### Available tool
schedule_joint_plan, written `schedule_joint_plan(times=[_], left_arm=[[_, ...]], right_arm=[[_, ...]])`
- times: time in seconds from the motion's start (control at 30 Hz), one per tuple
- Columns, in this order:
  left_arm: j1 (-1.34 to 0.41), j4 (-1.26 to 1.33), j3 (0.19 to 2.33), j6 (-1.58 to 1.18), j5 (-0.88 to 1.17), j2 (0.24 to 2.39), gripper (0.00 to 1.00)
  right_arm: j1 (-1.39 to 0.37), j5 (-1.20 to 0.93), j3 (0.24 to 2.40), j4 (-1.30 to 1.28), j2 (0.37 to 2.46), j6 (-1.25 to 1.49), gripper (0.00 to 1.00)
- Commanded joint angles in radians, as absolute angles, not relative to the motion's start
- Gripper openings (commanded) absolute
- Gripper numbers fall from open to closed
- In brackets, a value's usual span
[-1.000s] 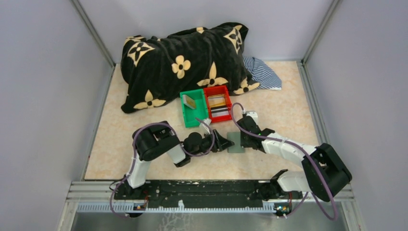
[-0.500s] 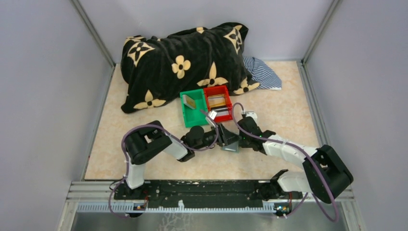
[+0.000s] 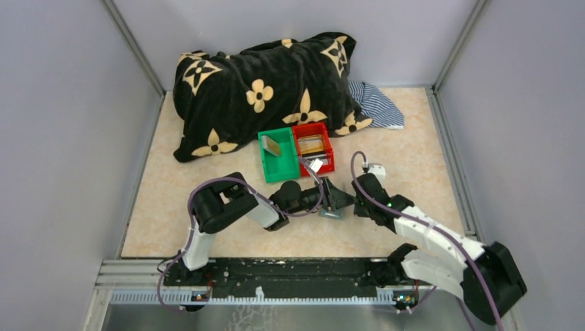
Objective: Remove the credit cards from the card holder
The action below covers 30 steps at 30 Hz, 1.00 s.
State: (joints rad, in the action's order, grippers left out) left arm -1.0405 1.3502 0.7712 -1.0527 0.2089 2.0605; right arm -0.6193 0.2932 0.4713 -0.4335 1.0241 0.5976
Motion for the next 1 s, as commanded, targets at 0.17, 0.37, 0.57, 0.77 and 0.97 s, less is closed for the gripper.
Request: schedule_joint_plan(times=[0.17,0.37,0.57,0.77,0.97], left_arm=[[-1.041,1.244,0.841,-1.026,0.171,2.178,0.58],[-1.040,1.344,0.805,-1.043,0.147,2.207,0.57],[-1.005,1.259,0.657,-0.933,0.094,1.989,0.58],[-0.942,1.004,0.540,-0.896,0.000,1.820,0.58],[-0.935,1.113,0.486,-0.929,0.028,1.865,0.58]], right_arm=[[-0.649,0.400,0.600,-0.506,0.725,0.638,0.00],[-0.649,0.362,0.609,-0.501,0.759,0.624,0.00],[-0.650,0.308,0.601,-0.437,0.786,0.594,0.02],[-0.650,0.290,0.602,-0.402,0.830,0.589,0.10],[-0.649,0.273,0.593,-0.380,0.853,0.585,0.12]])
